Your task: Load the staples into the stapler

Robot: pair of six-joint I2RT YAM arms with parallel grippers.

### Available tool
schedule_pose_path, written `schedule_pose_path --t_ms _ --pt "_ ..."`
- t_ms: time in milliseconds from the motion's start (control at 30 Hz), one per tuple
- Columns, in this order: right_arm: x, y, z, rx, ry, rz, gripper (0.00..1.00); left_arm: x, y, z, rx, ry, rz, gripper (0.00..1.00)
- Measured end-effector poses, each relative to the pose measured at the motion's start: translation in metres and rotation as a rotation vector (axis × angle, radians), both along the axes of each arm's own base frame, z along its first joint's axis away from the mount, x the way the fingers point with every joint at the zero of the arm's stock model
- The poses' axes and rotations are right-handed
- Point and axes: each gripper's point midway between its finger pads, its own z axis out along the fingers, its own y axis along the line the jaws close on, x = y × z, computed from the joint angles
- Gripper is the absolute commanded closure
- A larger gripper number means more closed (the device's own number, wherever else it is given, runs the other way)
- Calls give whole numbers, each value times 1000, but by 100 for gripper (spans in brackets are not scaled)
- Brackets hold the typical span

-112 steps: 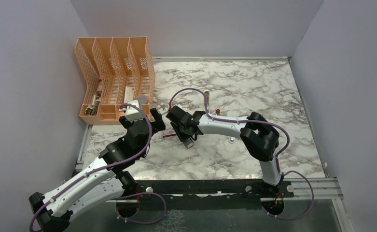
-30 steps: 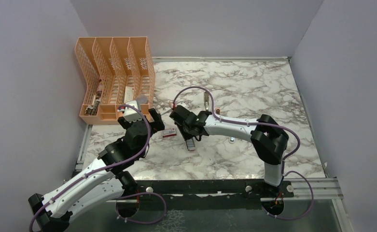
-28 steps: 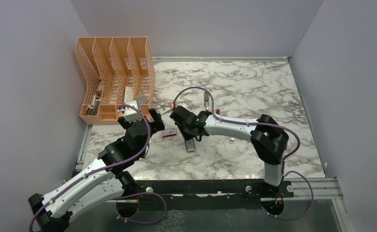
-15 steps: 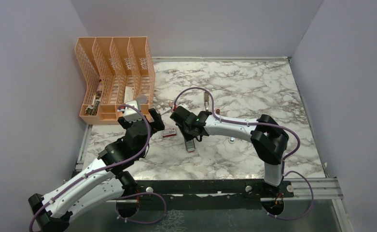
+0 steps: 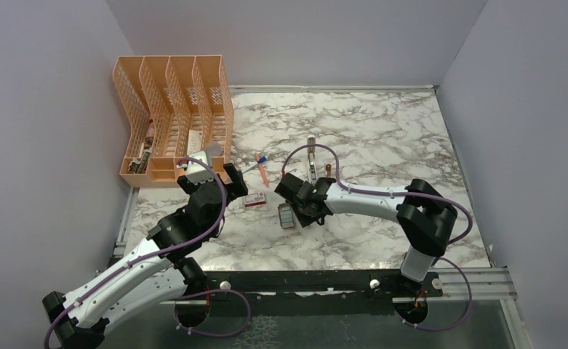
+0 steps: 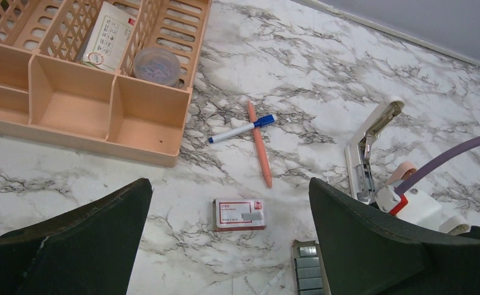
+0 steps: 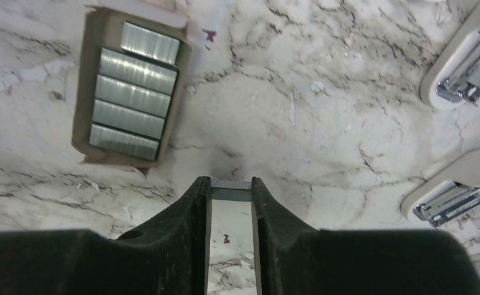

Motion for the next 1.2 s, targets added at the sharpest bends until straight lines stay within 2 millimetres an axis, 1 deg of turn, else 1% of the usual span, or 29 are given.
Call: schedule_pose_path --t_ms 100,200,467,533,667,733,833,933,1200 --pt "-6 -10 1 -5 7 -4 70 0 0 0 0 0 0 1" --pt "-10 -14 -1 -7 17 -3 66 0 0 0 0 0 0 1" --pt "-12 -14 -3 -8 33 0 53 0 0 0 0 0 0 1" --pt "-10 -10 -2 -2 29 -7 52 0 0 0 0 0 0 1" --pt "0 0 2 9 3 -32 51 0 0 0 0 0 0 1" --pt "5 1 1 3 -11 -49 53 0 0 0 1 1 0 1" --pt "8 -3 -3 -24 -28 -80 59 0 0 0 1 1 0 1" --pt "10 -9 -5 -47 -40 -109 62 0 0 0 1 1 0 1" --pt "10 -15 -9 -63 -38 -139 59 0 0 0 1 1 0 1"
